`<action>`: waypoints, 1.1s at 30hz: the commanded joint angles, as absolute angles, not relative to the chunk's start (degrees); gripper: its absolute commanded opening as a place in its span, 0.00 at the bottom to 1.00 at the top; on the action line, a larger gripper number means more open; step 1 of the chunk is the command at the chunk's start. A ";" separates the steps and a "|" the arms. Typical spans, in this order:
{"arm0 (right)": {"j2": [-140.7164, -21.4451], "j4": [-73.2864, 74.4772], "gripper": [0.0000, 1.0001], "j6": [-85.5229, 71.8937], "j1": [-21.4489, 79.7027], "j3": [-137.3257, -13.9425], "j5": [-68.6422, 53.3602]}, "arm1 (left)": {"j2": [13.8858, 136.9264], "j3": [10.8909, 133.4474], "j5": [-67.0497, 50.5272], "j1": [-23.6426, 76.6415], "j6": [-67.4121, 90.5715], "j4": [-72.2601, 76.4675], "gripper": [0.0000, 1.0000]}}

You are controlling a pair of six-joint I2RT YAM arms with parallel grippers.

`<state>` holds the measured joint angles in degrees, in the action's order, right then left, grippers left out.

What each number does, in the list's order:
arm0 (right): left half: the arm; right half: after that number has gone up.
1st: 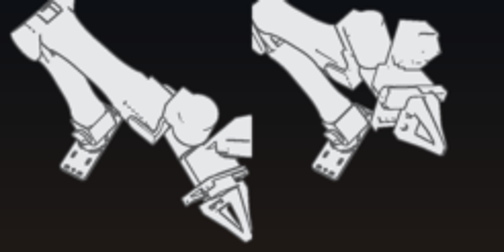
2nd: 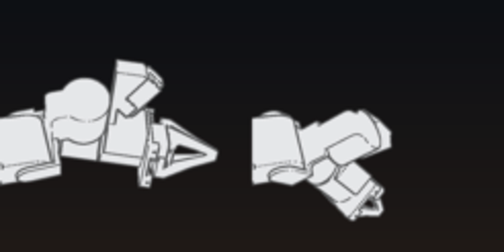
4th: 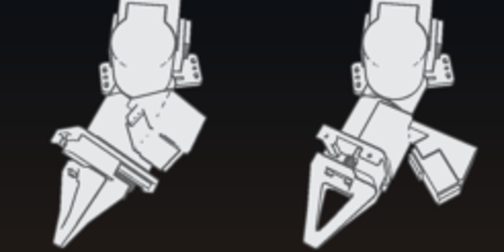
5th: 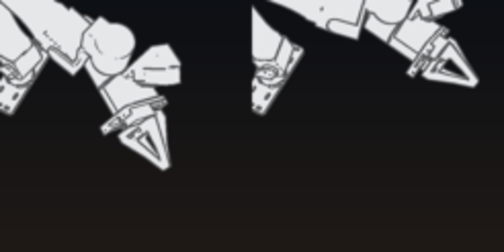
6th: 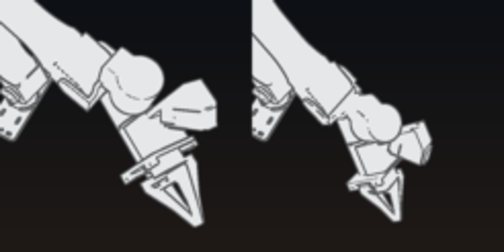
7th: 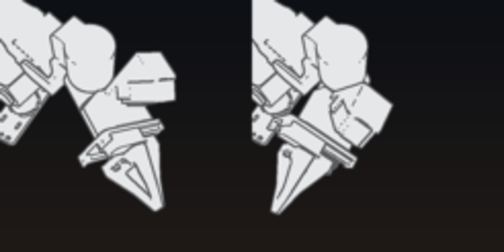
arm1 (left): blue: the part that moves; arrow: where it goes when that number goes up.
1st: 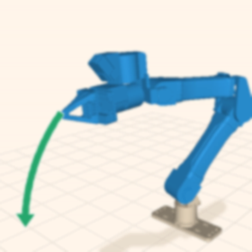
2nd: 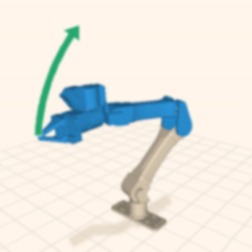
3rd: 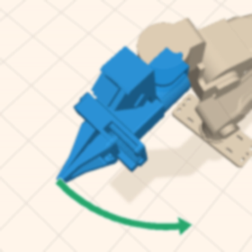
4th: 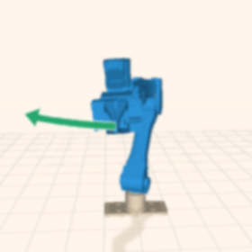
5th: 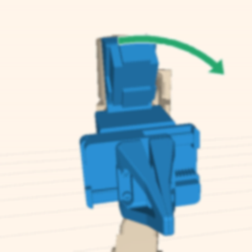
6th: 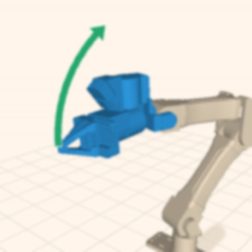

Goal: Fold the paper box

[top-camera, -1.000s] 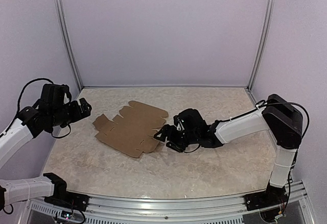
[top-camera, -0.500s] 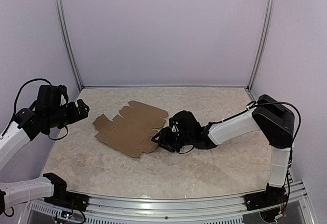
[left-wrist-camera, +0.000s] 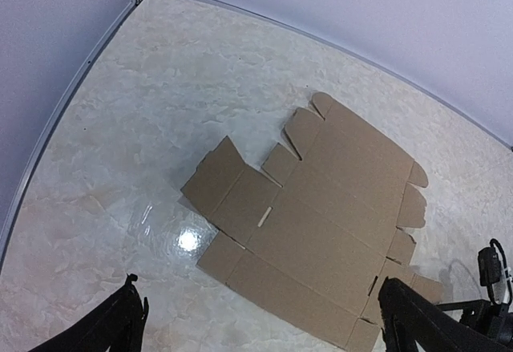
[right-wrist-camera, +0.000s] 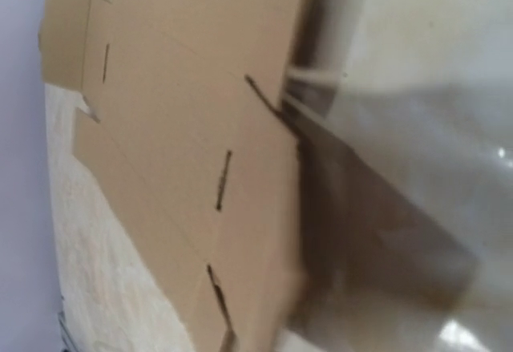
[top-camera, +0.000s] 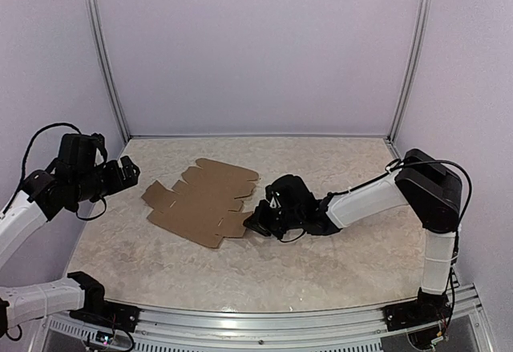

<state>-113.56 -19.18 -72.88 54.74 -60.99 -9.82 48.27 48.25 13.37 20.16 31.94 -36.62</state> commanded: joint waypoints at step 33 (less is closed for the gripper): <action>-107.97 47.27 0.00 -5.67 38.16 -84.47 -15.87 | 49.66 48.72 6.27 21.06 30.38 -33.41 0.99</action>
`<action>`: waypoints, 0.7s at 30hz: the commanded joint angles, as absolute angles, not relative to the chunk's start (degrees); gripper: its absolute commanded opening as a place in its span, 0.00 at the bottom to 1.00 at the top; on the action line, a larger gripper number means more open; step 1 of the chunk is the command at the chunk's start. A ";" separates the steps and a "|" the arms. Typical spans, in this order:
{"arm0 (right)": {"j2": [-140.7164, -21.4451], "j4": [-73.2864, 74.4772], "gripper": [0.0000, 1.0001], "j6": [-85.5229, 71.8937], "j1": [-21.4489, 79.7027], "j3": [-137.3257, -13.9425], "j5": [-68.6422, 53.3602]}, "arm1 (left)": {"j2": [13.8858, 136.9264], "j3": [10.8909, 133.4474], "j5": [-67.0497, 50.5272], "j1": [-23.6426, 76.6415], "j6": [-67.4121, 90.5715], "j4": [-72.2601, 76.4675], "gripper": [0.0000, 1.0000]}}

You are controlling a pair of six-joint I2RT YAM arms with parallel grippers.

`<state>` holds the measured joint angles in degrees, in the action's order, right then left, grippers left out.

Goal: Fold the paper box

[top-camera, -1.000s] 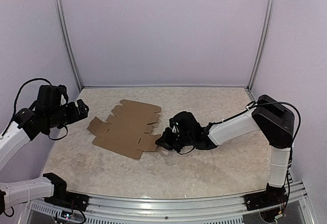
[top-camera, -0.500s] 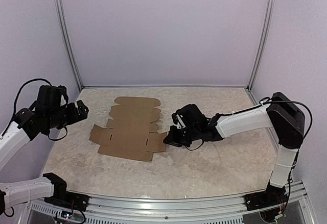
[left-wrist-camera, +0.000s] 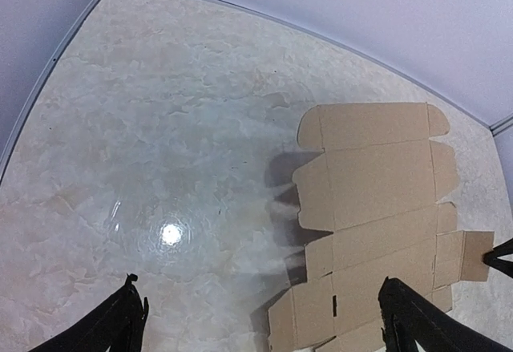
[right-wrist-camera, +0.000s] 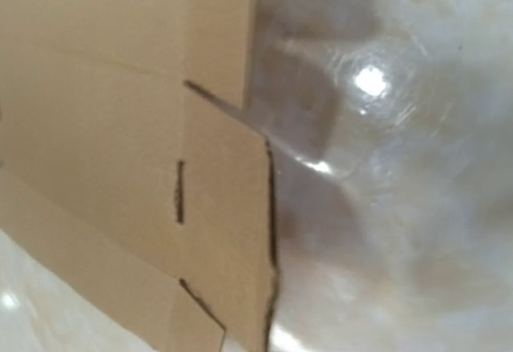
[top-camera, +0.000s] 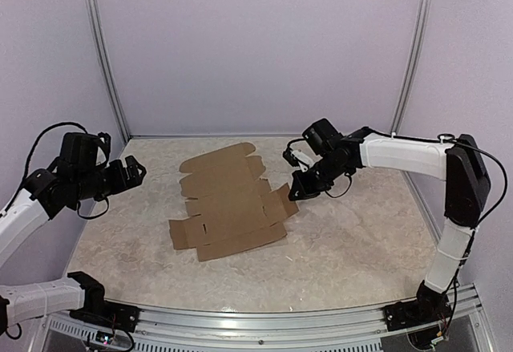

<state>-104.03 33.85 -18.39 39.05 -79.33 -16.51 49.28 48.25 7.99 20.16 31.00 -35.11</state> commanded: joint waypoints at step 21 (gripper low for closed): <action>-128.53 63.26 0.00 21.10 44.56 -118.17 20.96 | 49.77 48.79 8.67 27.45 30.94 -34.31 0.99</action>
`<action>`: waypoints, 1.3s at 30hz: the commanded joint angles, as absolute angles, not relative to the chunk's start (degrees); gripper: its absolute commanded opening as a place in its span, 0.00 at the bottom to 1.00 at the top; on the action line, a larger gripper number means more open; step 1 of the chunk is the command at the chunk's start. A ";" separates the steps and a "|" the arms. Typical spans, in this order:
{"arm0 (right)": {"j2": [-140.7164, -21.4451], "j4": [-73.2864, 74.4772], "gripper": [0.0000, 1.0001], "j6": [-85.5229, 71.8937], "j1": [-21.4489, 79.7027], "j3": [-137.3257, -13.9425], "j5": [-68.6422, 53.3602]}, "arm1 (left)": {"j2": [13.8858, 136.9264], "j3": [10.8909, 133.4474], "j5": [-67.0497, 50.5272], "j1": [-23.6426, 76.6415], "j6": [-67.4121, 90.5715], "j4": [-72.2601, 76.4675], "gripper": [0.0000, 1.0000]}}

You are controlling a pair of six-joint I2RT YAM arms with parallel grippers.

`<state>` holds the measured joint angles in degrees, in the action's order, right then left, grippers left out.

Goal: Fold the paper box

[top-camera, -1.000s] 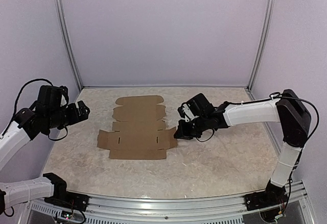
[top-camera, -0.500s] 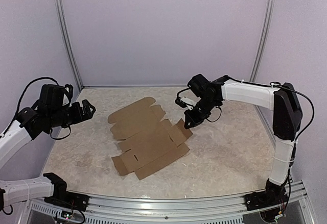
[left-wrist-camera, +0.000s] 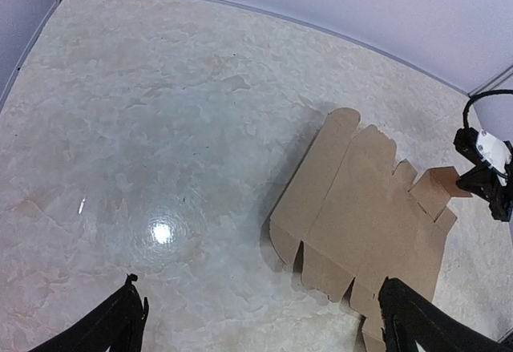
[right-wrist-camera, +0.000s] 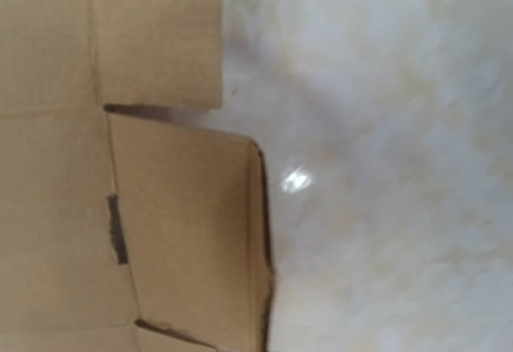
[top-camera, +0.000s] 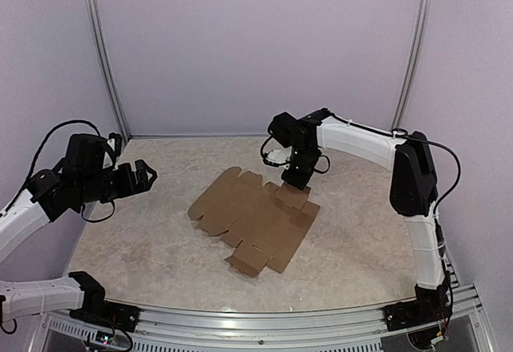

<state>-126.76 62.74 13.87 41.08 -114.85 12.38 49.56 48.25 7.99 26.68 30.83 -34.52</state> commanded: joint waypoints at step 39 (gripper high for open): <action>-77.35 25.11 0.76 -27.61 44.93 -59.17 6.74 | 59.46 50.85 7.65 30.98 29.37 -28.41 0.99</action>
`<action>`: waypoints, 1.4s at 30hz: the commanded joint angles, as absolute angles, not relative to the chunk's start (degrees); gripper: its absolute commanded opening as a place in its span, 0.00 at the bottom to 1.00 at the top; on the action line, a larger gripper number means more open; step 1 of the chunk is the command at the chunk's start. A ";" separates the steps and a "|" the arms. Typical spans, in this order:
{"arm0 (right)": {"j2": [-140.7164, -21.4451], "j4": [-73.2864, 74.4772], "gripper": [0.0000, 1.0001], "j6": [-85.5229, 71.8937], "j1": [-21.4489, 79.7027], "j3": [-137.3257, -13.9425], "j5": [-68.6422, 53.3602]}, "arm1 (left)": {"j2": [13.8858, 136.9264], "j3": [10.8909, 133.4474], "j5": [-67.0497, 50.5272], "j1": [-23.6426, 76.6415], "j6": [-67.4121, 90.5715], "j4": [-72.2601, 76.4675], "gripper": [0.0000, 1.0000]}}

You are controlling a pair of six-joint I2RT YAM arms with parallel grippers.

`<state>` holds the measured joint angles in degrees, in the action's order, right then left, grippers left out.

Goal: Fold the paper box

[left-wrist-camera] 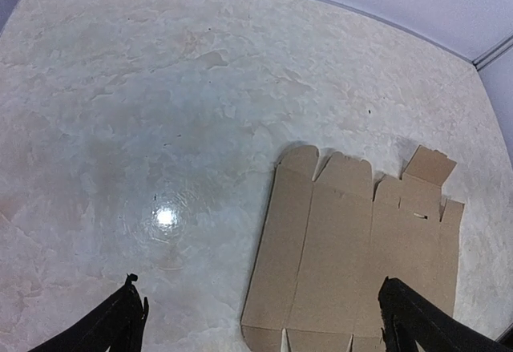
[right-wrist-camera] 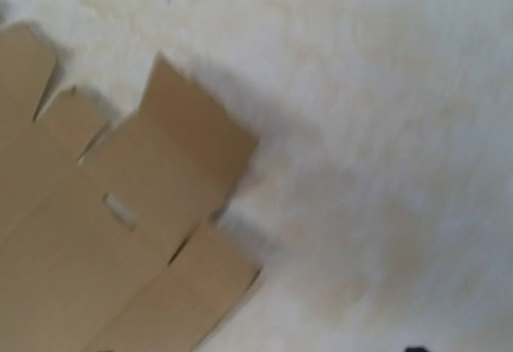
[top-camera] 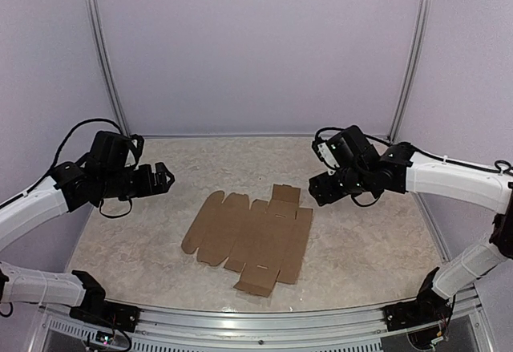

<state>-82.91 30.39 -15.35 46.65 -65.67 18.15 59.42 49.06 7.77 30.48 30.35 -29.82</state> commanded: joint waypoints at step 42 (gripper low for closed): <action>-94.00 -42.87 0.57 -78.40 47.77 -18.23 -23.96 | 60.21 51.42 7.87 32.52 28.87 -28.47 0.99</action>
